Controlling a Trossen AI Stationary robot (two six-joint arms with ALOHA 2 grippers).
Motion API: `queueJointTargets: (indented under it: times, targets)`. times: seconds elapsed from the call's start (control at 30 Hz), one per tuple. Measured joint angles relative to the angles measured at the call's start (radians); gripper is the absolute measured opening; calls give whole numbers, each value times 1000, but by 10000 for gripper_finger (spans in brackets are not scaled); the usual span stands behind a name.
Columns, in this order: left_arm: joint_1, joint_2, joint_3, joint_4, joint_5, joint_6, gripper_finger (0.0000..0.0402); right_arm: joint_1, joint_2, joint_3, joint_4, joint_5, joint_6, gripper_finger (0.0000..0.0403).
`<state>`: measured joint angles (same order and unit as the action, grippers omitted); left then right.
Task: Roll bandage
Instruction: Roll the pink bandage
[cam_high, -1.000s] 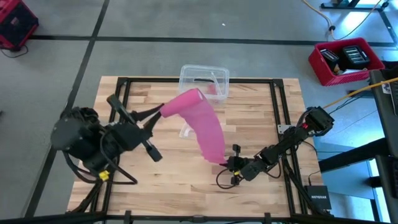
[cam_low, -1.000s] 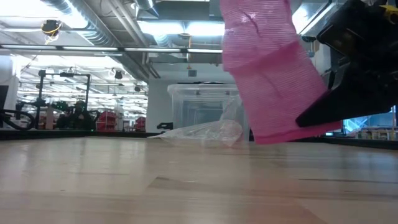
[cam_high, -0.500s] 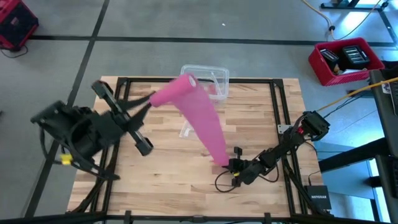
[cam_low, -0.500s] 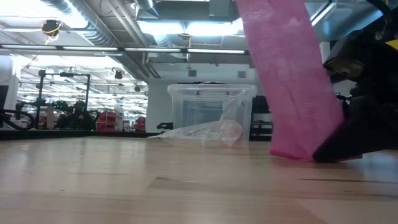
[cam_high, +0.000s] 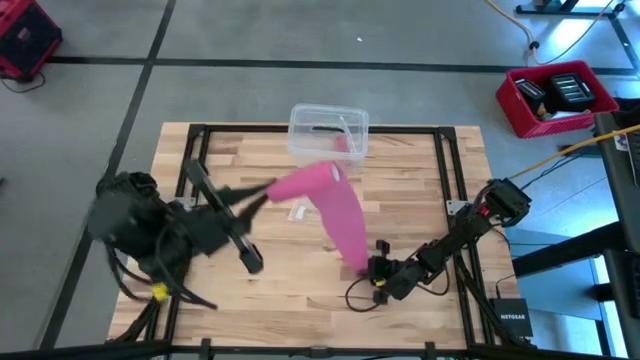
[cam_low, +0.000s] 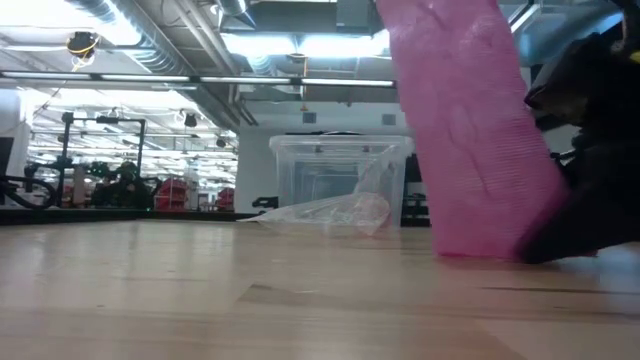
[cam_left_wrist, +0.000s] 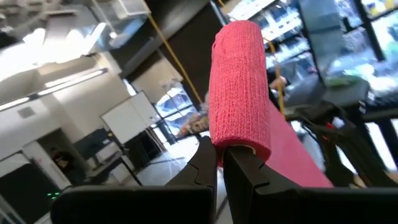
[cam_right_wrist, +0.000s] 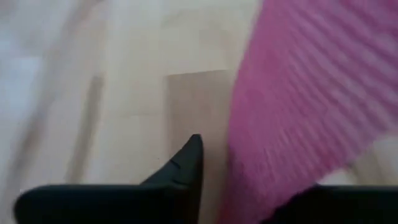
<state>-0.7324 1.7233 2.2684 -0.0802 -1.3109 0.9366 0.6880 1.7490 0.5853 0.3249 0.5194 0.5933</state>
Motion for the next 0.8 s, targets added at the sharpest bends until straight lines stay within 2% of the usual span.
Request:
queueJointTargets:
  times: [0.2,0.3,0.4,0.5,0.63,0.8]
  targets:
    - [1,2,-38,-257,-60,-238,5,0,-164,21,-141,-114,-53,174]
    - [1,0,-38,-372,-79,-354,5,0,-278,30,-238,-185,-49,202]
    - [1,0,-38,-487,-77,-479,5,0,-381,31,-303,-202,-57,220]
    - [1,1,-38,-651,-41,-659,5,0,-450,31,-358,-163,-120,229]
    - [6,12,-59,-892,21,-961,5,0,-473,21,-340,-33,-204,228]
    - [7,18,-182,-1052,90,-1241,5,-1,-471,21,-254,65,-323,225]
